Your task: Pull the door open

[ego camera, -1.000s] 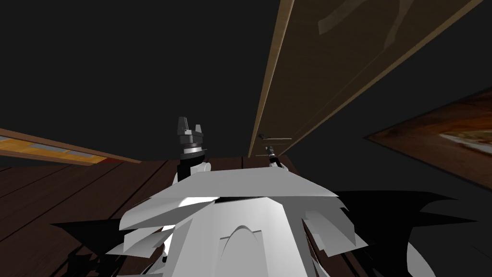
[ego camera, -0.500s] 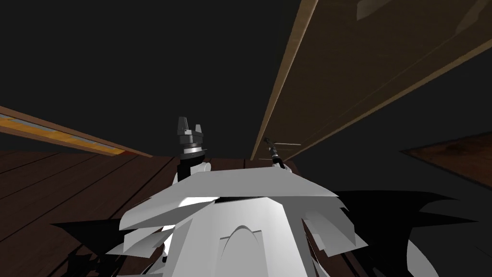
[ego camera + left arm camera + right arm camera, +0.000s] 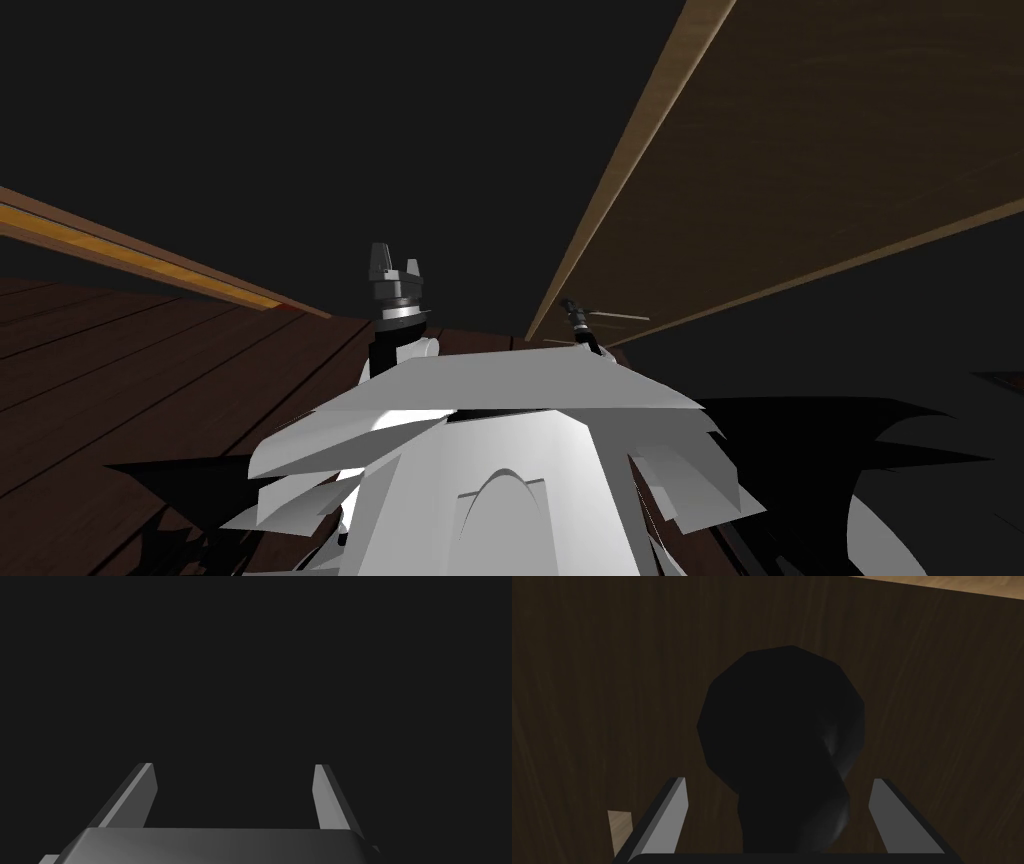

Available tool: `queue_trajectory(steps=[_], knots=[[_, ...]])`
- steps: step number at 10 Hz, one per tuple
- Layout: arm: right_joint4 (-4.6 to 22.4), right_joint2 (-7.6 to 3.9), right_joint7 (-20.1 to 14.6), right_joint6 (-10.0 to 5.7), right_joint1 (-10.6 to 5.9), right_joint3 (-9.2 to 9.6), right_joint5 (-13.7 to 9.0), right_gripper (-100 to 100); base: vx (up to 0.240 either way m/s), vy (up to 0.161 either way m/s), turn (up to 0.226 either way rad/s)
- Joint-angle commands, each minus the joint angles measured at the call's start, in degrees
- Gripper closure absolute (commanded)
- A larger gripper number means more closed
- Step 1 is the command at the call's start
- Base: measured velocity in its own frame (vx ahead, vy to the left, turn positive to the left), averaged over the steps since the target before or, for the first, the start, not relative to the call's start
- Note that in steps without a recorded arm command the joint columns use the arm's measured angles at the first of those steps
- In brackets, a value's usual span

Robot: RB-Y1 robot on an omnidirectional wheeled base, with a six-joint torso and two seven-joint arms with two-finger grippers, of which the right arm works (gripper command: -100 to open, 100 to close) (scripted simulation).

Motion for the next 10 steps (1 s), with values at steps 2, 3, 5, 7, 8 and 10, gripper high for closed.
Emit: queue_trajectory(steps=[2,3,5,7,8,10], knots=[[-0.2,0.02,0.1,0.12,0.08,0.05,0.0,100,-0.019,0.003,-0.018],[-0.2,0.02,0.1,0.12,0.08,0.05,0.0,100,-0.025,0.003,0.009],[-0.2,0.02,0.1,0.12,0.08,0.05,0.0,100,-0.007,0.0,0.001],[-0.4,-0.97,-0.7,-0.84,0.99,1.1,-0.1,100,-0.061,-0.024,0.072],[-0.5,-1.25,-0.9,-1.13,1.24,1.38,-0.1,100,-0.186,-0.062,0.132],[-0.9,-2.54,-1.9,-2.44,2.35,2.65,-0.2,100,-0.201,-0.045,0.114]])
